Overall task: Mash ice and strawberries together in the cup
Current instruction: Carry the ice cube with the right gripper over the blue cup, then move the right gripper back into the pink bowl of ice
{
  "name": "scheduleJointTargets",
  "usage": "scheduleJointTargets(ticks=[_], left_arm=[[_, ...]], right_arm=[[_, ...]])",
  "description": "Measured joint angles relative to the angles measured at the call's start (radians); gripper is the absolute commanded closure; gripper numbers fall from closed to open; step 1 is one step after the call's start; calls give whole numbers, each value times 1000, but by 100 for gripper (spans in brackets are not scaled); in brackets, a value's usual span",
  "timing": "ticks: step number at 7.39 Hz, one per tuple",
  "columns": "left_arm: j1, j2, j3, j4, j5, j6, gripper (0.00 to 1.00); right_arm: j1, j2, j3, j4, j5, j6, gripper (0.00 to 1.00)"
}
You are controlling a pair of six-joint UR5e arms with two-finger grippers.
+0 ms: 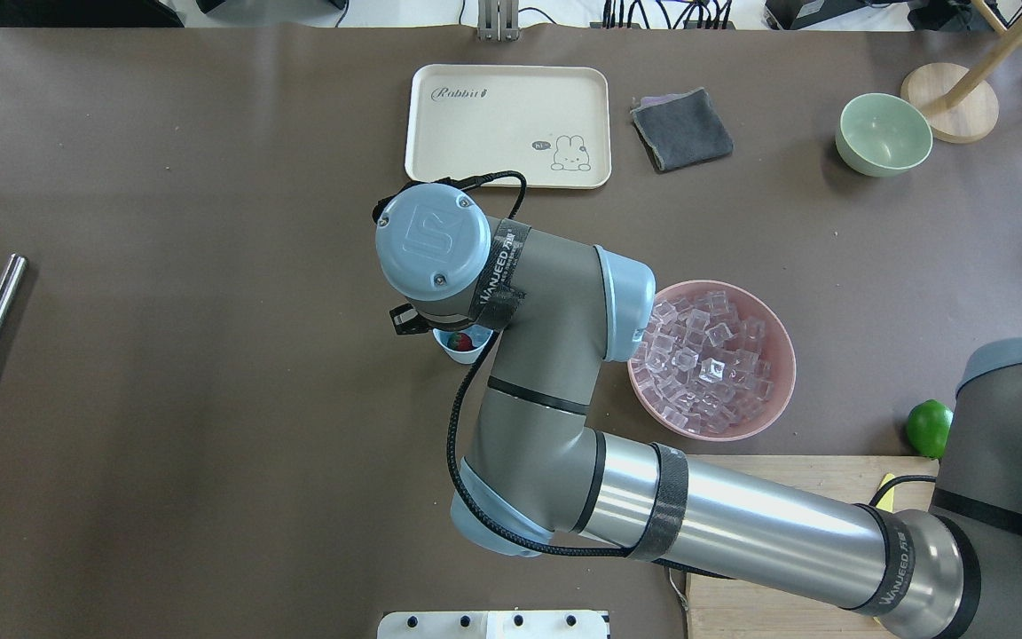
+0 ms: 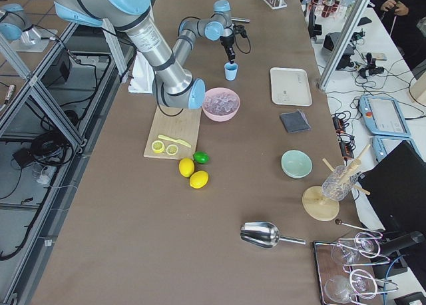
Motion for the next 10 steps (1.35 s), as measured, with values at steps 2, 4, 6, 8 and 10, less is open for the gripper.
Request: scheduleJointTargets(ticks=[2, 4, 6, 8, 10], left_arm=[[0, 0, 8, -1, 0, 1, 2], [1, -3, 11, 0, 0, 0, 2], [2, -5, 9, 0, 0, 0, 2], [2, -5, 8, -2, 0, 0, 2], [2, -1, 6, -6, -1, 0, 2]], right_arm=[[-1, 8, -5, 3, -4, -6, 2], [-1, 11, -18, 4, -22, -5, 1], [14, 7, -1, -1, -21, 9, 1], [52, -125, 168, -23, 12, 44, 1], [83, -322, 386, -28, 60, 98, 2]])
